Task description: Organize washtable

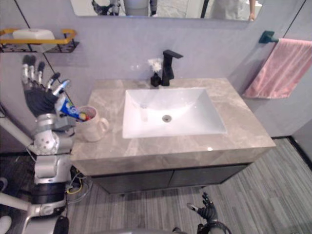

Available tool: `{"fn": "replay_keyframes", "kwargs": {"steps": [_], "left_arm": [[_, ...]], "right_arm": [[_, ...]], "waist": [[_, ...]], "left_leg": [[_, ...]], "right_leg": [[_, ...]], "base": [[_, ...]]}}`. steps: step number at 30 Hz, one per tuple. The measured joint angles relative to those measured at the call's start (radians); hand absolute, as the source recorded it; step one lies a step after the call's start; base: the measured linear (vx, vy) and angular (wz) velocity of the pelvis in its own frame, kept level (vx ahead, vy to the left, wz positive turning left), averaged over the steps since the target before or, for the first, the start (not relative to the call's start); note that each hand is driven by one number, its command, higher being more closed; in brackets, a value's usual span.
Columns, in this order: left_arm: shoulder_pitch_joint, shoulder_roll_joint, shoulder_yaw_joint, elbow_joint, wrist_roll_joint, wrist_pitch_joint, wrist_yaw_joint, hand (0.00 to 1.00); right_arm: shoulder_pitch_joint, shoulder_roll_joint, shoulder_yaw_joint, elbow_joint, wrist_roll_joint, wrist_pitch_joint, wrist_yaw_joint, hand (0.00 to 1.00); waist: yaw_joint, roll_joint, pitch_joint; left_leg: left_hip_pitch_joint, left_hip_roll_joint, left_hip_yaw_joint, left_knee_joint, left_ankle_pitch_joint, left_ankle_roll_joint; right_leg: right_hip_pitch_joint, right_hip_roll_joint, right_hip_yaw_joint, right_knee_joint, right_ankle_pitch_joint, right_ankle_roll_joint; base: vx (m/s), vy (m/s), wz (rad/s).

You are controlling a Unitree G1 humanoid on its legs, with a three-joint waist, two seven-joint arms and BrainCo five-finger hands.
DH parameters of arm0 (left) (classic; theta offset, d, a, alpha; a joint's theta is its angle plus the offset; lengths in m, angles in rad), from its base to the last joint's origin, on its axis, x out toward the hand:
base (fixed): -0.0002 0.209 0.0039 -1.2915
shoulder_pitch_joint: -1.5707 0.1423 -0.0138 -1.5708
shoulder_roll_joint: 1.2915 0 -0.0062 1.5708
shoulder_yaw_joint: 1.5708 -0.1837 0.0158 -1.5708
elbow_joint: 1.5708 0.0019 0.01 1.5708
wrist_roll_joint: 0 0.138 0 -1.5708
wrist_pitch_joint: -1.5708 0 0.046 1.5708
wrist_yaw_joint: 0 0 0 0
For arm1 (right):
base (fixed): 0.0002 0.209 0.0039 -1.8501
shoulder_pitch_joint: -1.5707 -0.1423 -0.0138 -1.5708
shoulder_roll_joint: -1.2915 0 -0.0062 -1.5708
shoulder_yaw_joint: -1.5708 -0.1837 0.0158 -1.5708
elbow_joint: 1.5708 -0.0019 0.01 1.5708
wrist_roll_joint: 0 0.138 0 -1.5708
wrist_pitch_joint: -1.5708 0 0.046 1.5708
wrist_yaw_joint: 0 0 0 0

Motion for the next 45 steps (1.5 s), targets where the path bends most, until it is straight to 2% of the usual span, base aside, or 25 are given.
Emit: {"fn": "replay_keyframes", "kwargs": {"steps": [2,9,16,17,29,33,39,45], "left_arm": [[0.037,-0.021,0.022,-0.040,-0.034,-0.018,0.014,0.00],[0.153,-0.086,0.087,-0.085,-0.098,-0.041,0.020,0.00],[0.310,-0.189,0.104,-0.086,-0.146,-0.042,0.016,0.00],[0.322,-0.197,0.102,-0.086,-0.147,-0.041,0.015,1.00],[0.506,-0.299,-0.032,-0.083,-0.171,-0.009,-0.060,1.00],[0.520,-0.311,-0.088,-0.053,-0.172,0.006,-0.096,1.00],[0.518,-0.284,-0.172,0.052,-0.167,0.025,-0.122,1.00],[0.485,-0.243,-0.187,0.104,-0.146,0.025,-0.122,1.00]], "right_arm": [[0.008,0.000,0.000,0.000,0.000,0.000,0.000,0.00],[0.021,0.003,0.000,0.011,0.000,0.000,-0.001,0.00],[0.041,0.016,0.001,0.011,-0.010,0.000,-0.004,0.00],[0.042,0.019,0.001,0.011,-0.010,0.000,-0.004,0.00],[0.061,0.030,0.039,-0.004,-0.017,0.000,-0.009,0.00],[0.082,0.042,0.041,-0.039,-0.017,0.000,-0.016,0.00],[0.069,0.050,0.062,-0.040,-0.017,-0.002,-0.020,0.00],[0.064,0.051,0.062,-0.039,-0.017,-0.002,-0.020,0.00]], "waist": [[0.000,0.008,0.005],[0.007,0.009,0.005],[0.027,0.007,0.005],[0.027,0.007,0.004],[0.033,0.003,0.002],[0.055,0.000,-0.002],[0.055,-0.005,-0.006],[0.053,-0.001,-0.011]], "left_leg": [[0.006,0.002,0.000,-0.002,0.000,0.000],[0.012,0.003,-0.001,-0.006,0.000,0.000],[0.014,0.004,-0.003,-0.006,0.000,0.000],[0.014,0.004,-0.003,-0.006,0.000,0.000],[0.026,0.005,0.003,-0.030,0.001,-0.002],[0.029,0.005,0.007,-0.027,0.003,-0.004],[0.032,0.005,0.007,-0.025,0.005,-0.006],[0.033,0.008,0.006,-0.040,0.022,-0.008]], "right_leg": [[-0.002,0.001,0.001,0.014,-0.010,0.000],[-0.003,0.001,-0.002,0.032,-0.024,0.002],[-0.003,0.001,-0.003,0.043,-0.031,-0.002],[-0.003,0.001,-0.003,0.044,-0.032,-0.003],[-0.003,-0.002,-0.008,0.055,-0.037,0.002],[-0.002,-0.004,-0.008,0.055,-0.038,0.003],[0.002,-0.003,-0.012,0.050,-0.038,0.003],[-0.002,0.000,-0.012,0.045,-0.031,0.005]], "base": [[0.00,0.000,0.00],[0.00,-0.005,0.01],[0.00,0.000,0.00],[-0.04,-0.017,0.02],[-0.02,-0.009,0.01],[0.00,0.000,0.00],[-0.01,-0.009,0.00],[-0.06,-0.031,0.00]]}}
